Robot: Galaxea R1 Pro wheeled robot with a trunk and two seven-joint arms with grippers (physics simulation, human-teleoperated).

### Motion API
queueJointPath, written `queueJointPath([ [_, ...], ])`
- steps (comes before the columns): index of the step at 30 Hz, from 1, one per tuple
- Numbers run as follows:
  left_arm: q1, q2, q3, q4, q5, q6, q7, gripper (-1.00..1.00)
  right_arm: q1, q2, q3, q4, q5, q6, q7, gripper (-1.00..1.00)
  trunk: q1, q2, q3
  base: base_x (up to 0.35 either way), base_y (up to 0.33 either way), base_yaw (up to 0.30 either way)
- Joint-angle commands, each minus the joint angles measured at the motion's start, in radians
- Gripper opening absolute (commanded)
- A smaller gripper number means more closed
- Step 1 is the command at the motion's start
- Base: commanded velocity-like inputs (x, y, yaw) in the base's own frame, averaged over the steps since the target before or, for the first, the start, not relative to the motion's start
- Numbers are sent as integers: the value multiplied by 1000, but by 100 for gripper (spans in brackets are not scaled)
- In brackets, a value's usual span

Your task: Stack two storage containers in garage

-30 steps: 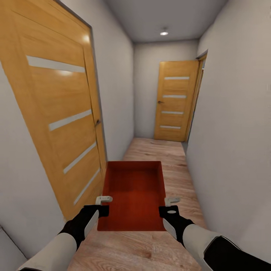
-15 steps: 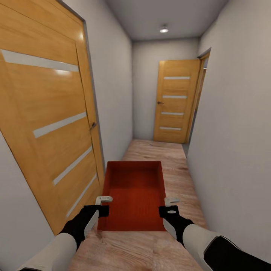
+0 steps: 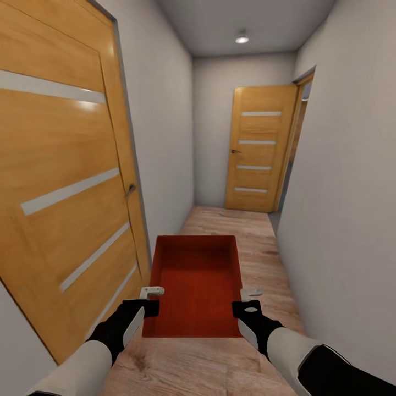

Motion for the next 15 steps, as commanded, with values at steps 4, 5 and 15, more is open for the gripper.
queueJointPath([
  [4, -1, -7, 2, -6, -21, -34, 13, -100, -1, 1, 8, 4, -26, -2, -99, -100, 1, -1, -2, 322, 0, -38],
  [5, -1, -7, 2, -6, -21, -34, 13, -100, -1, 1, 9, 4, -26, -2, -99, -100, 1, -1, -2, 322, 0, -140],
  [15, -1, -7, 2, -6, -21, -34, 13, -100, -1, 1, 10, 4, -26, -2, -99, -100, 1, -1, -2, 322, 0, -225],
])
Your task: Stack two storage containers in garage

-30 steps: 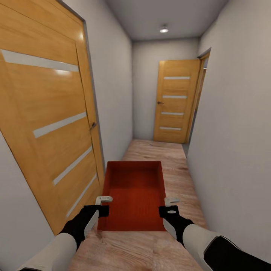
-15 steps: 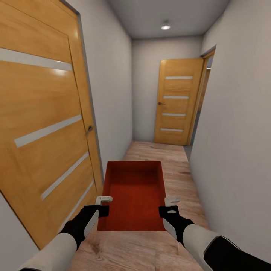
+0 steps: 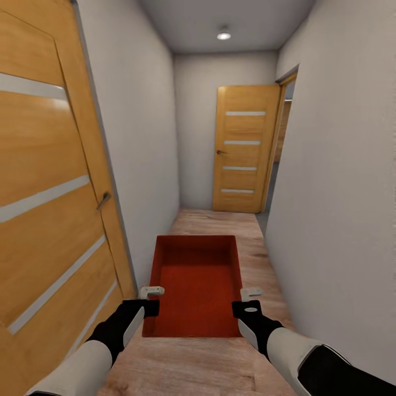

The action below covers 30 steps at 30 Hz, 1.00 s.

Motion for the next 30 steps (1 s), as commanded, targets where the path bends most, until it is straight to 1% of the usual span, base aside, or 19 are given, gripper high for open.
queueJointPath([
  [1, -1, -8, 2, -5, -21, -35, 14, -100, 0, 1, 10, 5, -26, -2, -99, -100, 1, -1, -2, 322, 0, -241],
  [14, -2, -8, 2, -5, -21, -35, 14, -100, -1, 0, 9, 5, -26, -2, -99, -100, 1, -1, -2, 322, 0, -184],
  [30, -1, -8, 2, -5, -21, -35, 14, -100, 0, -1, 9, 5, -26, -2, -97, -100, 1, -1, -2, 322, 0, -10],
])
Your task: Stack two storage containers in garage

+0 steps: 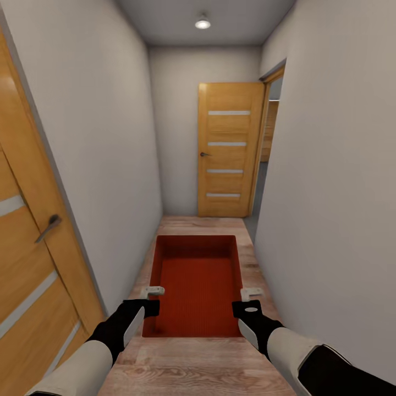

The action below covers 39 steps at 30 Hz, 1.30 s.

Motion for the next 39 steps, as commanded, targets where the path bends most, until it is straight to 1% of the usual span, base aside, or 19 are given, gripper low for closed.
queueJointPath([
  [1, -1, -6, -1, -4, -15, -37, 13, -100, -1, 1, 10, 4, -26, -2, -100, -100, 1, -1, -2, 322, 0, 0],
  [39, -1, -5, -1, -4, -15, -36, 13, -100, -2, 1, 10, 4, -26, -2, -100, -100, 1, -1, -2, 322, 0, 0],
])
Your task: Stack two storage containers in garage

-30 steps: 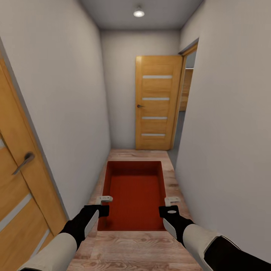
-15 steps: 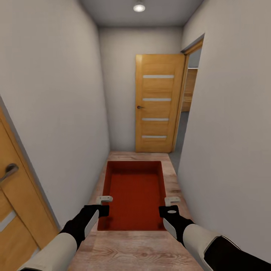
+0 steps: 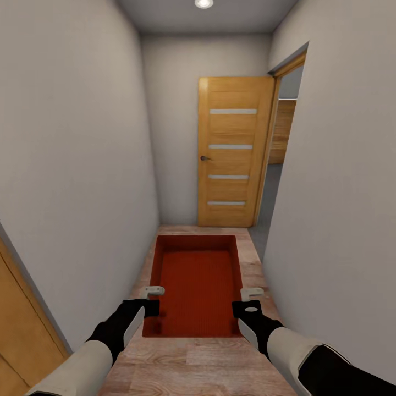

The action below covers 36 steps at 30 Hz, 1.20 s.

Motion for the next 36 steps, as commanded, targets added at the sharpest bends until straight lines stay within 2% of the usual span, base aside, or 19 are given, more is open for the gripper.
queueJointPath([
  [1, -1, -5, -2, -4, -15, -36, 13, -100, 0, 1, 10, 5, -27, -2, -100, -100, 1, -1, -2, 322, 0, 0],
  [36, -1, -5, -2, -4, -15, -36, 13, -100, 0, 1, 9, 5, -27, -2, -100, -100, 1, -1, -2, 322, 0, 0],
])
